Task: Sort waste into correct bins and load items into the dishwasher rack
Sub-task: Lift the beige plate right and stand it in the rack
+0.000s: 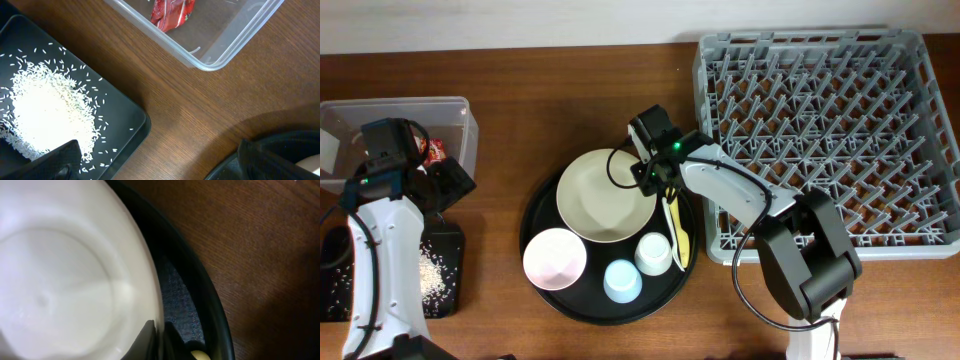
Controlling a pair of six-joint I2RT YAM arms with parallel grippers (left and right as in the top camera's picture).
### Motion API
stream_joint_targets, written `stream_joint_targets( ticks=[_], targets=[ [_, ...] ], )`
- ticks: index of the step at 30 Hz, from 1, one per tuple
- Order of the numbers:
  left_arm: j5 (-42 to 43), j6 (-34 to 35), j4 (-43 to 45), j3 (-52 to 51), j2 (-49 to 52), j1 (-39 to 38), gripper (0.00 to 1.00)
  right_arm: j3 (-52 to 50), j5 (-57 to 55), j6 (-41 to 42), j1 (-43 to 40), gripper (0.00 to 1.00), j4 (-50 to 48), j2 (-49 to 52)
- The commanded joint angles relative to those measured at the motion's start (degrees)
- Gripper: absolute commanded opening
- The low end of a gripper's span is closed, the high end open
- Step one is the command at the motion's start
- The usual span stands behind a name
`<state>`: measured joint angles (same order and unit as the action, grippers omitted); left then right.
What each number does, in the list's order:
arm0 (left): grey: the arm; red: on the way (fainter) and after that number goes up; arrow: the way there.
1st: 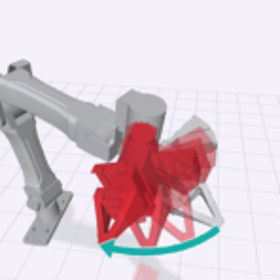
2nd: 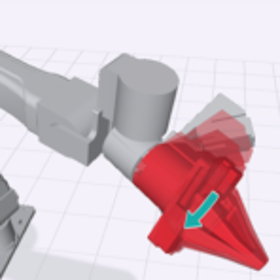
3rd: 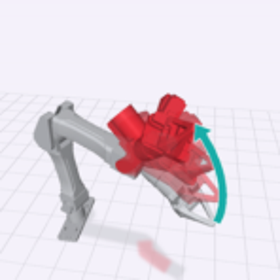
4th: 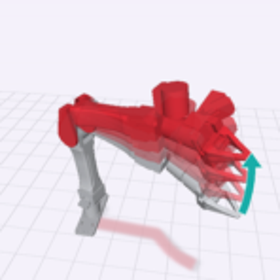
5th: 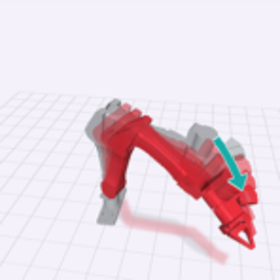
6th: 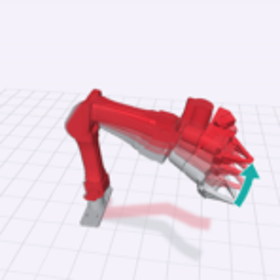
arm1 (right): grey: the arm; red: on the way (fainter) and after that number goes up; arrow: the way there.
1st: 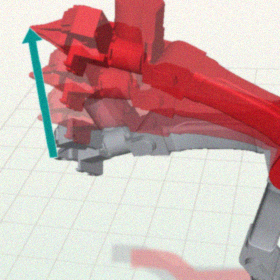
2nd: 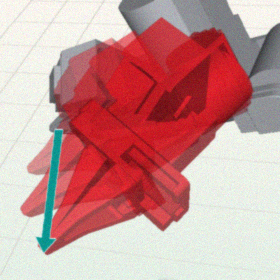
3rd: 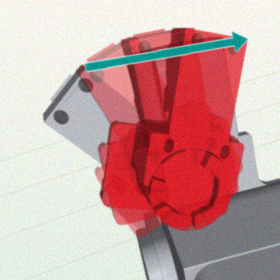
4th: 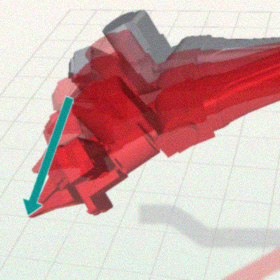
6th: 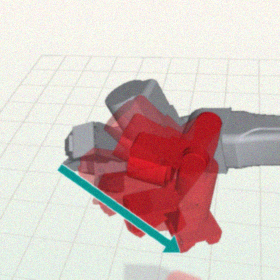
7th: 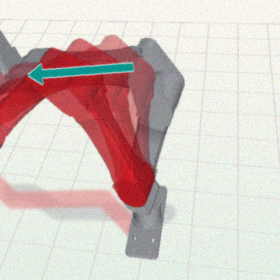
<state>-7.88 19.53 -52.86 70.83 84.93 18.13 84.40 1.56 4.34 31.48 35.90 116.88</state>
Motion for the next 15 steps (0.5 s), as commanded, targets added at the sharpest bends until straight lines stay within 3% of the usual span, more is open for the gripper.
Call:
stream_joint_targets(
  ticks=[1,8,15],
  targets=[
    [0.2,0.7,0.2,0.5,0.0,0.0,0.99,-0.6,-0.3,-0.5,0.0,0.04,0.7,0.6],
    [0.2,0.7,0.1,0.5,0.0,0.0,0.99,6.3,-0.3,-0.9,-0.5,0.04,0.3,-1.7],
    [0.2,0.7,0.1,0.5,0.0,0.0,0.99,19.2,-0.3,-0.9,-0.4,0.04,9.9,-2.7]
  ],
)
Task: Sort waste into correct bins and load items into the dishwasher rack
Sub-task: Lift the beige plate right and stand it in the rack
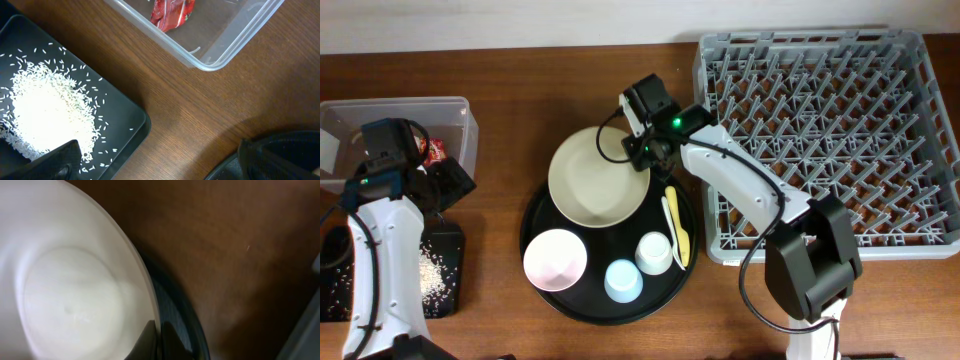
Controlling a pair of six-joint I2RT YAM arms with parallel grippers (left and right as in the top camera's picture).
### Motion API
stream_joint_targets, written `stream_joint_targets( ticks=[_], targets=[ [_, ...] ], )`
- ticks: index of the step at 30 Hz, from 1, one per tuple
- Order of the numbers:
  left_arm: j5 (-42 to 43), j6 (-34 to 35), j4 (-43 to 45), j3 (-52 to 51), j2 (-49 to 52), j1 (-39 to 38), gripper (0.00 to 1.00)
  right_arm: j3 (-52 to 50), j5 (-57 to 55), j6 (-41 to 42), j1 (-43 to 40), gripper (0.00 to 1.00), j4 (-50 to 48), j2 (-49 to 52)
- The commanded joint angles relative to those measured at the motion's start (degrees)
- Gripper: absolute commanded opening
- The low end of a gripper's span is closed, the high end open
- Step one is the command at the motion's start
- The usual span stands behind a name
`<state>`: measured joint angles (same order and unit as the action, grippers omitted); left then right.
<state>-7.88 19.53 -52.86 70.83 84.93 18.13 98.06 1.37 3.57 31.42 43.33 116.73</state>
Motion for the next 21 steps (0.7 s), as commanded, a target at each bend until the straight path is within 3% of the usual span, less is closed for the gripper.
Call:
stream_joint_targets(
  ticks=[1,5,12,17,21],
  targets=[
    [0.2,0.7,0.1,0.5,0.0,0.0,0.99,8.4,-0.1,-0.2,-0.4,0.04,4.7,-2.6],
    [0.2,0.7,0.1,0.5,0.0,0.0,0.99,23.6,-3.4,-0.3,-2.4,0.04,17.4,-2.8],
    [0.2,0.7,0.1,0.5,0.0,0.0,0.99,49.3,-19.3,-0.1,-15.3,0.04,42.8,-2.9],
    [0.2,0.7,0.1,0.5,0.0,0.0,0.99,52.2,-30.6,-0.1,-26.6,0.04,50.8,-2.9],
    [0.2,0.7,0.1,0.5,0.0,0.0,0.99,52.1,-32.3,1.9,-37.8,0.04,48.2,-2.9]
  ],
)
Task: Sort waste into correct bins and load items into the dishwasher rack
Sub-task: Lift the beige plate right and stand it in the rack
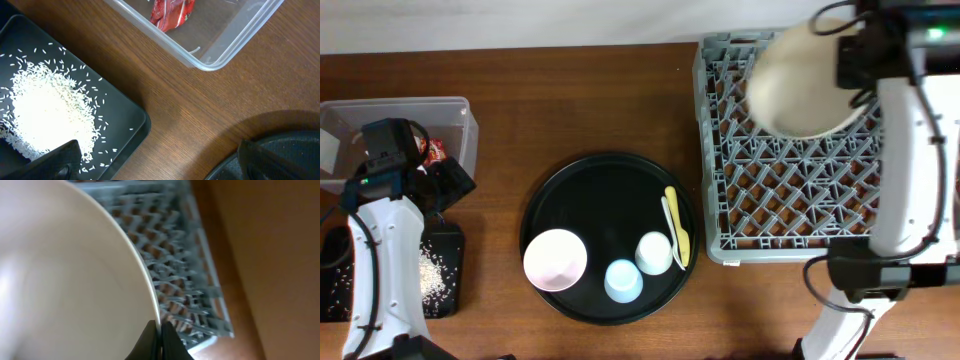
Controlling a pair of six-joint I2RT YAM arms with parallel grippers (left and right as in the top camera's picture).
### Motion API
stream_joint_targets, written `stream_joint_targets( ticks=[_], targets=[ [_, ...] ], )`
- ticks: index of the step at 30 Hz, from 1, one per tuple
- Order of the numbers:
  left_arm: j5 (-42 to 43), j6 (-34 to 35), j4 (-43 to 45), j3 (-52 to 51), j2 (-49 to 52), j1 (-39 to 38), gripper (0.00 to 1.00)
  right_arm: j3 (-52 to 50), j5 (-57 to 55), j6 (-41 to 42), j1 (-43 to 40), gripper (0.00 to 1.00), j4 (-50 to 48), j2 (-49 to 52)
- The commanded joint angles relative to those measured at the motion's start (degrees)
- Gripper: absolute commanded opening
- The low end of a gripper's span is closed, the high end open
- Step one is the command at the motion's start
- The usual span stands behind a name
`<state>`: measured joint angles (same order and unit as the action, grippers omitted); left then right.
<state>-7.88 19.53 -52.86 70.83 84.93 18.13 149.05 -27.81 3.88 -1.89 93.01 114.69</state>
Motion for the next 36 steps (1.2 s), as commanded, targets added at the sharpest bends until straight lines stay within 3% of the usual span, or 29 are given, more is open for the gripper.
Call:
stream_joint_targets(
  ticks=[1,7,12,19,22,25,28,31,34,36],
  targets=[
    [0.2,0.7,0.1,0.5,0.0,0.0,0.99,1.1,-3.1,1.9,-7.2,0.04,-2.3,-0.9],
    [0.2,0.7,0.1,0.5,0.0,0.0,0.99,-0.7,-13.1,3.1,-16.2,0.04,-12.4,1.7],
    [0.2,0.7,0.1,0.5,0.0,0.0,0.99,-0.7,-18.4,3.0,-16.4,0.04,-20.1,6.9],
    [0.2,0.7,0.1,0.5,0.0,0.0,0.99,-0.7,-21.9,-1.1,-15.3,0.04,-15.3,3.7],
    [0.2,0.7,0.1,0.5,0.0,0.0,0.99,-0.7,-15.5,-12.8,-12.3,0.04,-18.3,-0.7],
    [0.2,0.7,0.1,0.5,0.0,0.0,0.99,-3.5,-14.6,-17.0,-9.7,0.04,-22.5,-0.4],
    [0.2,0.7,0.1,0.5,0.0,0.0,0.99,-17.7,-21.7,-20.8,-8.5,0.04,-36.3,-0.4],
    [0.2,0.7,0.1,0.5,0.0,0.0,0.99,-31.9,-30.6,-24.7,-6.3,0.04,-57.2,-0.4],
    [0.2,0.7,0.1,0.5,0.0,0.0,0.99,-41.9,-35.9,-37.7,-4.5,0.04,-79.1,-0.4],
    [0.2,0.7,0.1,0.5,0.0,0.0,0.99,-45.8,-35.0,-38.2,-4.4,0.04,-83.0,-0.4]
  ],
)
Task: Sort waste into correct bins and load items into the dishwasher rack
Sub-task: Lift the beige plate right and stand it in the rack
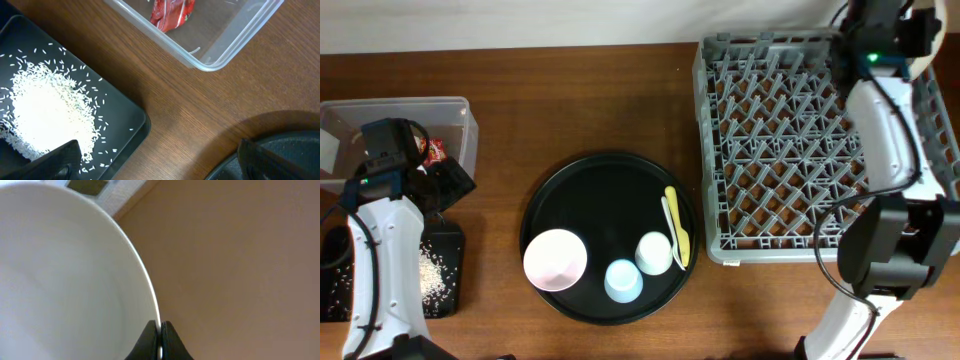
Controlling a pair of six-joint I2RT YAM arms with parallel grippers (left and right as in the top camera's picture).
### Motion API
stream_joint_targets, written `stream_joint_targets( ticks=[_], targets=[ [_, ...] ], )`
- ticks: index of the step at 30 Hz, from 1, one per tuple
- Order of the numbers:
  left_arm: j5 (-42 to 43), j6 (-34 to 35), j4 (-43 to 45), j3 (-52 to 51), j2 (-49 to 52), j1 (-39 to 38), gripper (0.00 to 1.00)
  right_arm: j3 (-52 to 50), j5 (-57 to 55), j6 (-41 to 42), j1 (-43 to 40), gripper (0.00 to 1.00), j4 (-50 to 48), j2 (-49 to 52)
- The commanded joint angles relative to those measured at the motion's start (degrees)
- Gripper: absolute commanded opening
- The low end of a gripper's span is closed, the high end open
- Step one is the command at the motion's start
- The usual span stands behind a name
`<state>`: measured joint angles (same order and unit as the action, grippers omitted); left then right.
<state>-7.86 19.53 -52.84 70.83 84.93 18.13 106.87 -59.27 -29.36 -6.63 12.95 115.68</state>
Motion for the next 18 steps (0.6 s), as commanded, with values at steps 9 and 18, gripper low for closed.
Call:
stream_joint_targets(
  ticks=[9,18],
  targets=[
    [0.2,0.7,0.1,0.5,0.0,0.0,0.99,-14.6,-0.9,-4.9,0.8,0.04,-5.2,-1.4],
    [0.2,0.7,0.1,0.5,0.0,0.0,0.99,-14.6,-1.0,-7.6,8.7,0.04,-0.6,-1.4]
  ],
)
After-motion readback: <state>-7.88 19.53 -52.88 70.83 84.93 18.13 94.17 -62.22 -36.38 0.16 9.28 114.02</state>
